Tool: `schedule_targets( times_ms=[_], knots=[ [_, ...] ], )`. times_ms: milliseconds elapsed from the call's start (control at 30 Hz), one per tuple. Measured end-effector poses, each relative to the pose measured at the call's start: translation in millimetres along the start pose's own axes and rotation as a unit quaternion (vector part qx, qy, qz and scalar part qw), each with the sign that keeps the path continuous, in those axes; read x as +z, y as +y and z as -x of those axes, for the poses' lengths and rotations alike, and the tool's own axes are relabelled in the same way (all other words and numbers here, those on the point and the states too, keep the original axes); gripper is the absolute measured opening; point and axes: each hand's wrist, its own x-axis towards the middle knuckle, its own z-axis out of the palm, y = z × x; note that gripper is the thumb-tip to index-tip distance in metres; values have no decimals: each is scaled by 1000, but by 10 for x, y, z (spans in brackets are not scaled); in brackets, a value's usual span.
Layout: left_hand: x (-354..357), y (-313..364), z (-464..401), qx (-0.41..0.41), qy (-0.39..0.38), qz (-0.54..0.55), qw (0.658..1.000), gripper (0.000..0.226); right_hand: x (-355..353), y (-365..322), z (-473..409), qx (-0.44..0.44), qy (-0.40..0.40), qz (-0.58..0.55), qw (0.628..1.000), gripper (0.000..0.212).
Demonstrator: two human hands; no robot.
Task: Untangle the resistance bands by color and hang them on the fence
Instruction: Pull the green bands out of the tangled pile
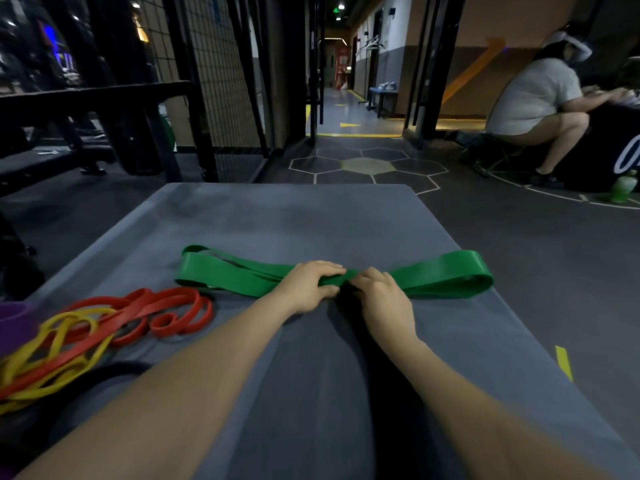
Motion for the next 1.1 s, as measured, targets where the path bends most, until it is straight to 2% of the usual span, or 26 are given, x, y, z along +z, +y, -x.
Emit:
schedule_targets(
  times_ms=[67, 167, 267, 333, 367, 433, 500, 567, 633, 767, 967, 1033, 1100],
  knots=[
    [-72, -38, 33, -1, 19, 8, 1000, 31, 26, -2, 15, 4, 15, 3, 1000, 23],
    [-275, -151, 156, -32, 124, 20, 992, 27, 43, 2, 17, 6, 32, -5, 999, 23],
    [-575, -398, 362, -112, 251, -27, 961, 34, 53, 22, 22, 5, 40, -14, 999, 23],
    [-766, -581, 491, -198, 302, -71, 930, 36, 64, 22, 25, 6, 40, -14, 999, 24],
    [-836, -654, 541, -259, 301, -80, 914, 37, 63, 14, 28, 6, 40, -12, 999, 24],
    [-915, -759, 597, -371, 252, -45, 893, 50, 55, -5, 36, 3, 51, -5, 999, 22],
    [-935, -851, 586, -417, 203, 21, 885, 63, 38, -36, 33, 5, 66, 3, 998, 17],
    [-940, -933, 536, -421, 199, 57, 883, 66, 10, -90, 5, 16, 62, 23, 998, 17],
    [-975, -984, 508, -423, 230, 91, 872, 64, -15, -134, -51, 18, 44, 65, 997, 22],
    [-1073, -1037, 530, -407, 300, 148, 850, 41, -48, -185, -124, 6, 9, 132, 991, 26],
    [-1367, -782, 448, -287, 374, 141, 871, 28, -90, -235, -127, -1, -7, 147, 989, 25],
    [-1460, -678, 435, -271, 390, 184, 861, 31, -95, -236, -119, -3, -14, 154, 988, 25],
    [-1497, -619, 452, -290, 394, 258, 833, 32, -110, -244, -112, -4, -25, 159, 987, 26]
  ],
)
